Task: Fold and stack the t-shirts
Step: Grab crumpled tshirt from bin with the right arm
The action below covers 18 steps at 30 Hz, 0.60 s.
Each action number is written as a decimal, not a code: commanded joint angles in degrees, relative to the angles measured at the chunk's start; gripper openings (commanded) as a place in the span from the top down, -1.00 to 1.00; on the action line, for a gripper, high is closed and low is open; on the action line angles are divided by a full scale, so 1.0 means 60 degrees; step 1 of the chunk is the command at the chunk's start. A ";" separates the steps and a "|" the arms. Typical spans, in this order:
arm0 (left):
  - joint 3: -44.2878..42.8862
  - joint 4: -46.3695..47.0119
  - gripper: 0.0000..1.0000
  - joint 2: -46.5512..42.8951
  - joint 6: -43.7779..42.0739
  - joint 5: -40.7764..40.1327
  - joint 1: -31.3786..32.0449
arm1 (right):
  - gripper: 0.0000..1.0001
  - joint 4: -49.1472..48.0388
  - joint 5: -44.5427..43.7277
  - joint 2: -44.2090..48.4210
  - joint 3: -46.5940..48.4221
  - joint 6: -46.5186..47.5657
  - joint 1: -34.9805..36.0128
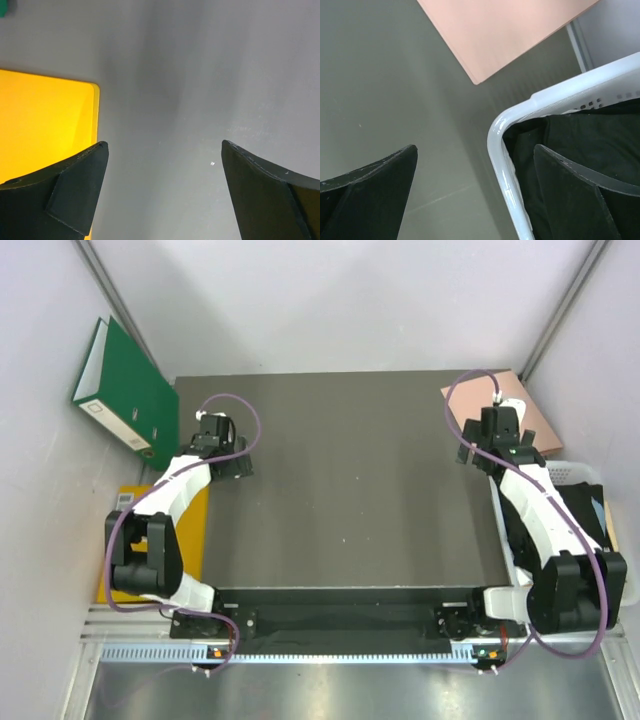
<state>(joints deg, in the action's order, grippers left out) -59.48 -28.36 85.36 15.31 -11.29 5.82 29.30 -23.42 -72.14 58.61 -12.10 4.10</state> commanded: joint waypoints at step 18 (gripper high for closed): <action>-0.2683 -0.2040 -0.98 0.2266 0.0979 0.0986 0.0055 | -0.99 0.2646 -0.2734 0.1255 0.1335 -0.0592 -0.1457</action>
<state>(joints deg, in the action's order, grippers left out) -73.41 -38.57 97.34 20.34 -9.32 6.00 42.68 -36.03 -70.78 64.90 -14.85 1.02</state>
